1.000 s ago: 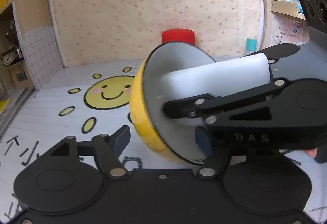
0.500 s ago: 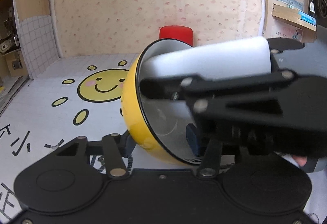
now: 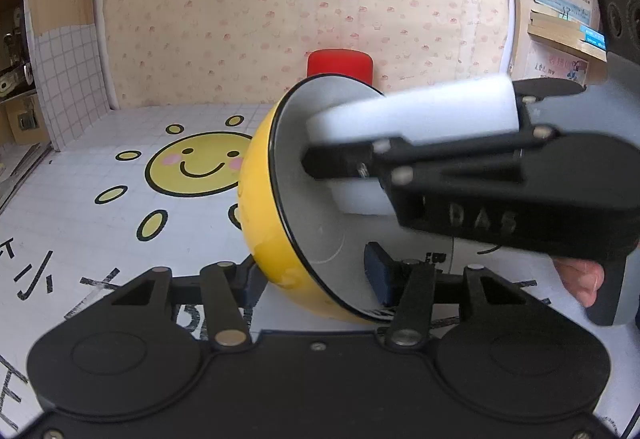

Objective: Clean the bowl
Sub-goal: 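Hold the bowl with the left gripper while the right gripper wipes the bowl bottom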

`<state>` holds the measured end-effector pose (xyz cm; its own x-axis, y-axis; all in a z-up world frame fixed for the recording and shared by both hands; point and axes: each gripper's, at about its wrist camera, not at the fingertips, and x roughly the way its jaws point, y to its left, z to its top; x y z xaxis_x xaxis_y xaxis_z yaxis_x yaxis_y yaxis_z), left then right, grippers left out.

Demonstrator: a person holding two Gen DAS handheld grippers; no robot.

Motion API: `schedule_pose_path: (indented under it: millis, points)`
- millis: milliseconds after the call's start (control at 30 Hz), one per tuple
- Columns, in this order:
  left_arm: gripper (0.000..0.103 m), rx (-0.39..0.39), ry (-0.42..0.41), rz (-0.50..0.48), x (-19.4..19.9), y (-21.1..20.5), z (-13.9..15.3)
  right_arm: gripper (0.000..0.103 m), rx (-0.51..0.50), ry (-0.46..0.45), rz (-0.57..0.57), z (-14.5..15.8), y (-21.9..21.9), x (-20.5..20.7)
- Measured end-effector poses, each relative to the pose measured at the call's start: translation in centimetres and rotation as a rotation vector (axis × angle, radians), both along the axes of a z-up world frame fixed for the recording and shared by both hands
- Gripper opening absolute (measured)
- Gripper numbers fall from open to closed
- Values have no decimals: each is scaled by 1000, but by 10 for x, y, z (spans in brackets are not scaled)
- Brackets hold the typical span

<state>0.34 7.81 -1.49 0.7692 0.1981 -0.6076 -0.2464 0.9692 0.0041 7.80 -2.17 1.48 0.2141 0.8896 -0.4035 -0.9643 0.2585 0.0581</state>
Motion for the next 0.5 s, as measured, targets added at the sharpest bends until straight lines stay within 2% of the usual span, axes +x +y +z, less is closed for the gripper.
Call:
schedule_pose_path:
  millis: [200, 500]
  points:
    - [54, 17, -7, -1, -1, -2, -1, 22, -36, 0, 113, -2, 8, -11]
    - [56, 18, -4, 9, -2, -1, -1, 21, -118, 49, 61, -7, 6, 3]
